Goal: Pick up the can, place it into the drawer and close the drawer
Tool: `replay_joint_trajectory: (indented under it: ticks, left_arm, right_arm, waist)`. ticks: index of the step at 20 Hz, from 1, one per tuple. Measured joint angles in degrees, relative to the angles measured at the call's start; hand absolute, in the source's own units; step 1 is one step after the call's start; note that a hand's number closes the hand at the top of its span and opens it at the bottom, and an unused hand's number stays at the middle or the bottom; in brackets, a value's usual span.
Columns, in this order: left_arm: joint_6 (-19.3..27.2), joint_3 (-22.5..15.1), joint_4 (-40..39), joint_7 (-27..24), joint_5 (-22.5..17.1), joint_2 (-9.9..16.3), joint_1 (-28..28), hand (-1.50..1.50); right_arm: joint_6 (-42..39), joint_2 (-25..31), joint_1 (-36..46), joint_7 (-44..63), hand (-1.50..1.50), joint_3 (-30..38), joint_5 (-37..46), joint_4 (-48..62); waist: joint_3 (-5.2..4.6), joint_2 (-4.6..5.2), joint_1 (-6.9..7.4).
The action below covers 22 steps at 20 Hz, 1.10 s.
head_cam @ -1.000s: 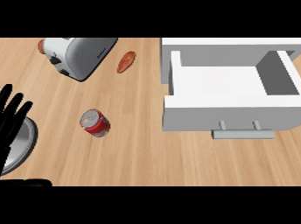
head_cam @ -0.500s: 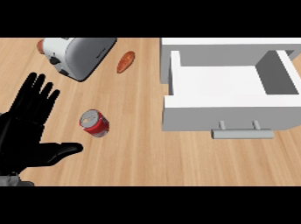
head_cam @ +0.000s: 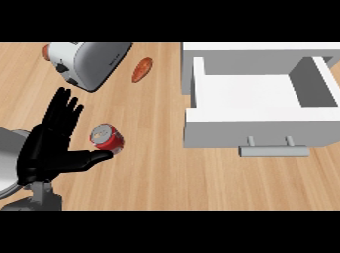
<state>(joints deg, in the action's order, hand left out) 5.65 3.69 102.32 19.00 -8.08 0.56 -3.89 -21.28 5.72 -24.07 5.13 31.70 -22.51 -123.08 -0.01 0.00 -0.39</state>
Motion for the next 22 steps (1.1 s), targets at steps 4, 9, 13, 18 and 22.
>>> replay_joint_trajectory:
  ticks: [4,9,13,18,22]
  left_arm:
    - [0.5,-0.5,-5.1,-4.8,0.5,-0.2,0.3,-1.50]
    - [0.5,0.8,-12.2,-10.7,0.7,0.0,-0.2,-1.50]
    - [0.5,2.5,-17.4,-15.7,0.9,0.3,-0.5,-1.50]
    - [-0.1,4.1,-23.4,-21.5,0.7,0.5,0.0,-1.50]
    - [-1.6,5.1,-28.4,-25.5,0.2,1.2,0.6,-1.50]
  right_arm:
    - [-2.6,1.2,0.3,-0.3,-1.50,2.8,-1.9,1.8]
    - [-3.8,1.3,0.7,1.4,-1.50,4.8,-3.8,1.5]
    - [-4.6,0.2,0.3,3.1,-1.50,5.4,-4.6,-0.5]
    - [-6.4,-2.2,-0.2,1.0,-1.50,6.0,-2.5,-0.2]
    - [-6.7,-3.4,0.5,1.7,-1.50,5.9,-1.6,-1.0]
  waist:
    - [0.01,0.00,0.00]
    - [0.01,-0.01,0.02]
    - [0.01,0.00,0.02]
    - [-0.01,-0.01,0.05]
    - [-0.01,0.00,0.09]
